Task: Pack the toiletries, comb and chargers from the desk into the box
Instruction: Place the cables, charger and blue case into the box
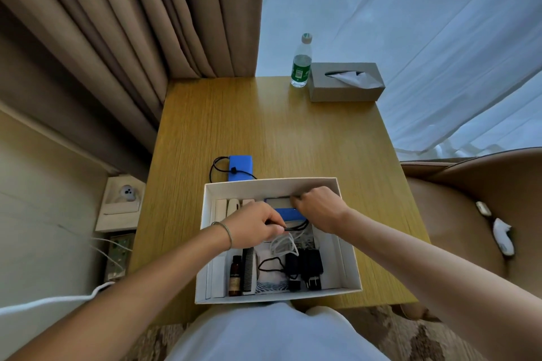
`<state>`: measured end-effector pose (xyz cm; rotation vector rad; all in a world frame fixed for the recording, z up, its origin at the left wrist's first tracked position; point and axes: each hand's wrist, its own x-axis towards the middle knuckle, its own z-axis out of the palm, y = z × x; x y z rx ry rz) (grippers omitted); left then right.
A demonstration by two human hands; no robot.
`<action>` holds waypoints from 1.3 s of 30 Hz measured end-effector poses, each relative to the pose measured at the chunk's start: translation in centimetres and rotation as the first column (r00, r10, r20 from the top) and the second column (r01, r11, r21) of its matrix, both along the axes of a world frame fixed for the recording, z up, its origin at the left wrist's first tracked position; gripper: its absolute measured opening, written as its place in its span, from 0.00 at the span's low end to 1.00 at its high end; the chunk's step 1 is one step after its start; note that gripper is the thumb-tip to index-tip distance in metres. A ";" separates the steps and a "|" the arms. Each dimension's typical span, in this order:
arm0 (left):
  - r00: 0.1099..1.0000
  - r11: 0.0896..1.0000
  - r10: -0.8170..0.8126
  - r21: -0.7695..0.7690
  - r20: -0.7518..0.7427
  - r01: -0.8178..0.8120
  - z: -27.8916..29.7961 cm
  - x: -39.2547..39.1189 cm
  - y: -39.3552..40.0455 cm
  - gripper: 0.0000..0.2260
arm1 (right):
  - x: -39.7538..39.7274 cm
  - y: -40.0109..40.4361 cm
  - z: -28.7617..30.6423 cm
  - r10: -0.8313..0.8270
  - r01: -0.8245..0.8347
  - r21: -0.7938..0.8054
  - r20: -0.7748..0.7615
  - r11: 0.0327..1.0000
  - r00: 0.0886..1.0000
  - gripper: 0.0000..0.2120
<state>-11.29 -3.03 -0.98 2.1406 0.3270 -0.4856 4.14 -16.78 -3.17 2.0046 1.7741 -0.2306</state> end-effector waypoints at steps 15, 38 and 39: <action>0.946 0.808 -0.319 0.540 0.065 0.236 -5.8 0.6 -3.6 0.08 | -0.7 -2.1 -0.1 -0.303 0.344 0.096 -0.295 0.934 0.906 0.12; 0.878 0.916 0.230 0.211 0.420 -0.341 -0.3 -1.9 2.9 0.12 | -1.8 3.2 2.0 -0.391 0.662 0.285 -0.623 0.693 0.678 0.13; 0.858 0.900 0.270 0.203 0.436 -0.386 0.1 -1.6 3.7 0.11 | -1.7 3.9 2.4 -0.390 0.684 0.298 -0.643 0.666 0.659 0.13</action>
